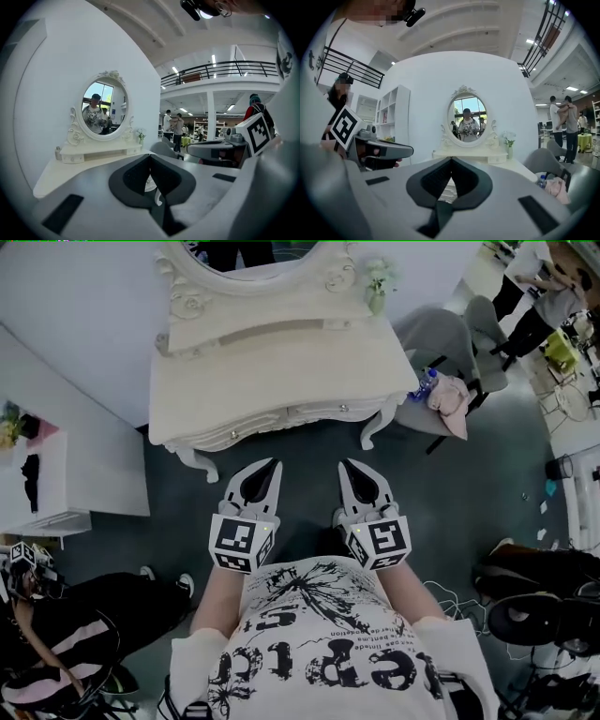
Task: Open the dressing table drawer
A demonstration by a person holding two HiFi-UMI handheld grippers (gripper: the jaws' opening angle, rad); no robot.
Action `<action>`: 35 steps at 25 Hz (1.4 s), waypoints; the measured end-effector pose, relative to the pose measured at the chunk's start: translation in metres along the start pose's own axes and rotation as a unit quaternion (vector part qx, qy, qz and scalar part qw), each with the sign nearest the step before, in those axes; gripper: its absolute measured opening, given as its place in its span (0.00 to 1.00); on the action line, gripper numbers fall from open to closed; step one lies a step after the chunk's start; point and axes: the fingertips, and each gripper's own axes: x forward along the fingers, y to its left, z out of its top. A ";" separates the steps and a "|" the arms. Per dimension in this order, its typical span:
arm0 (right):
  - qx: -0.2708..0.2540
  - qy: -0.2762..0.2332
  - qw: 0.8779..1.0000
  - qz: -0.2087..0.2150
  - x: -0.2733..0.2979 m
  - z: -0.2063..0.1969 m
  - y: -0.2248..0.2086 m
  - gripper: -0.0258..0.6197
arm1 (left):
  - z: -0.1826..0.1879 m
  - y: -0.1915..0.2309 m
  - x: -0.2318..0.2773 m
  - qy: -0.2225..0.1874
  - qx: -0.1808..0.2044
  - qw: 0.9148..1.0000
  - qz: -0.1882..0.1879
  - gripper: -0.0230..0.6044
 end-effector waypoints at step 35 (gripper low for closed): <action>-0.001 0.062 0.998 0.027 0.293 0.040 -0.299 0.07 | 0.082 0.115 0.385 0.014 -0.021 0.999 0.019 0.07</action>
